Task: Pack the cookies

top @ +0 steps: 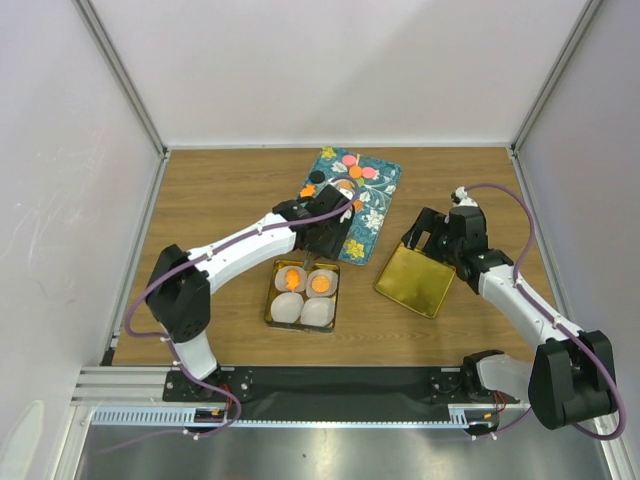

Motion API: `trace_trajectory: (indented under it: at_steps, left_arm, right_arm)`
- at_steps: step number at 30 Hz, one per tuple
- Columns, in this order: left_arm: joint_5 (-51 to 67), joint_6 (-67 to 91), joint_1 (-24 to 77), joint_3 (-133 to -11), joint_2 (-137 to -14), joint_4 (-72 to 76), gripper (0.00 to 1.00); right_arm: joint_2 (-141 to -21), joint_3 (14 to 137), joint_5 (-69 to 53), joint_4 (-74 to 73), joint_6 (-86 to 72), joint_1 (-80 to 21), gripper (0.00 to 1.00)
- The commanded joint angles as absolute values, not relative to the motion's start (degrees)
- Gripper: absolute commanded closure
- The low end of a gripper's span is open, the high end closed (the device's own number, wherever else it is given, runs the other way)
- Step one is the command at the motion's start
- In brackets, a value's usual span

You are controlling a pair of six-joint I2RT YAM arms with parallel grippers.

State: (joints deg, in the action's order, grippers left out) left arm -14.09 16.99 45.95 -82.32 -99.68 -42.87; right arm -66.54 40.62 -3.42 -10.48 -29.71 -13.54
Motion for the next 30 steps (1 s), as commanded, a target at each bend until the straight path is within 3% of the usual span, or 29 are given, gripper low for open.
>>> trace_trajectory:
  at_steps: [1,30]
  left_arm:
    - [-12.2,14.9,44.5,-85.4,-100.8,-40.3,0.37]
    - [-5.6,17.2,41.7,-83.2,-101.8,-39.2,0.45]
  right_arm:
    - [-67.1,43.3,-3.6,-9.6,-28.6,-13.8,0.00]
    - [-67.4,43.7,-3.6,-10.0,-28.6,-13.8,0.00]
